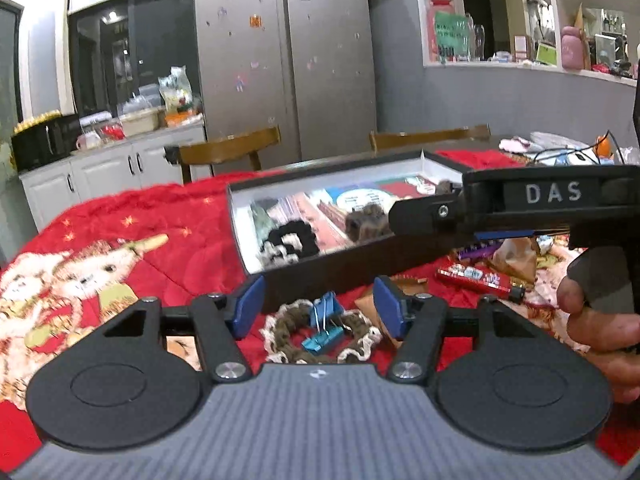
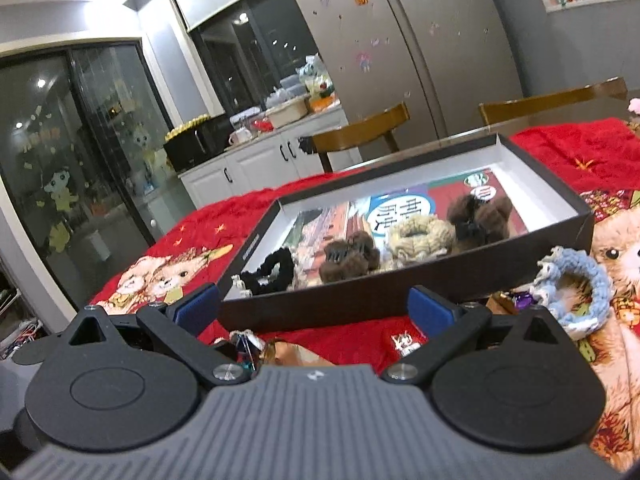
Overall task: Organize objects
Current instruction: 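Grasp blue binder clip with left gripper while right gripper reaches toward brown paper bag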
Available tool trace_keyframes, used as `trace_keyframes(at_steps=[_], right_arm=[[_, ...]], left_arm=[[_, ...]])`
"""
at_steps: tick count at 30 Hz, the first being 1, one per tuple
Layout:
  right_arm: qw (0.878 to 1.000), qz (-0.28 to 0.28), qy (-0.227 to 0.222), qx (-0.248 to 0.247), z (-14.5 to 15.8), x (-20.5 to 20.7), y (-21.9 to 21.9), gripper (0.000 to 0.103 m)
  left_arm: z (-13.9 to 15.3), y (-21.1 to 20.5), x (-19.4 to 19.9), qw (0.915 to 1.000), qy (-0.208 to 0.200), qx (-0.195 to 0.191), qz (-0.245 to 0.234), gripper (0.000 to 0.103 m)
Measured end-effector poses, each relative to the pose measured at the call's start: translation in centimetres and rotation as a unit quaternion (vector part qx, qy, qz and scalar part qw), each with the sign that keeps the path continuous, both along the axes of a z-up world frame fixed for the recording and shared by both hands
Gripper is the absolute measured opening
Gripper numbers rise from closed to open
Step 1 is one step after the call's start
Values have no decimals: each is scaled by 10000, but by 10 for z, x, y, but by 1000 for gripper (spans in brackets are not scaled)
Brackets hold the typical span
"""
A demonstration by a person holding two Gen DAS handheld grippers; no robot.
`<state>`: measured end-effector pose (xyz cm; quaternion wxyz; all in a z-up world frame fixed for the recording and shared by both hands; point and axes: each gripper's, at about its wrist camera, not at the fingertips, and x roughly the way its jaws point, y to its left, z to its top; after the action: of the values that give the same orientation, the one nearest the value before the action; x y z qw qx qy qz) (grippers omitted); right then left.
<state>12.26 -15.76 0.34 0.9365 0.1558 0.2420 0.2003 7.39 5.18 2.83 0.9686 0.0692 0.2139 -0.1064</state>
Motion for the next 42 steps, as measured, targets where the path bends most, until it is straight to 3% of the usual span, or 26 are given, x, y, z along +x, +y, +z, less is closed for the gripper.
trace_keyframes(at_steps=[4, 9, 14, 19, 22, 28, 36, 42], right_arm=[[9997, 222, 66, 2, 3, 3, -1, 92], [9984, 525, 210, 62, 2, 5, 3, 82], [9972, 699, 265, -43, -1, 4, 10, 79], [9951, 827, 527, -111, -7, 8, 15, 72], [9931, 929, 717, 12, -10, 10, 14, 69], [9916, 999, 819, 119, -12, 9, 15, 65], [9926, 909, 805, -16, -16, 9, 19, 65], [9932, 798, 847, 19, -21, 12, 18, 63]], left_arm=[[-9, -3, 15, 9997, 261, -12, 38, 51], [-15, -1, 30, 9984, 519, -215, 69, 48], [-20, 5, 43, 9958, 774, -426, 250, 37], [-21, 6, 47, 9953, 800, -464, 277, 33], [-23, 4, 46, 9952, 836, -465, 182, 24], [-25, 10, 41, 9941, 879, -624, 85, 22], [-23, 14, 33, 9944, 730, -605, 475, 22], [-21, 14, 29, 9951, 629, -595, 473, 22]])
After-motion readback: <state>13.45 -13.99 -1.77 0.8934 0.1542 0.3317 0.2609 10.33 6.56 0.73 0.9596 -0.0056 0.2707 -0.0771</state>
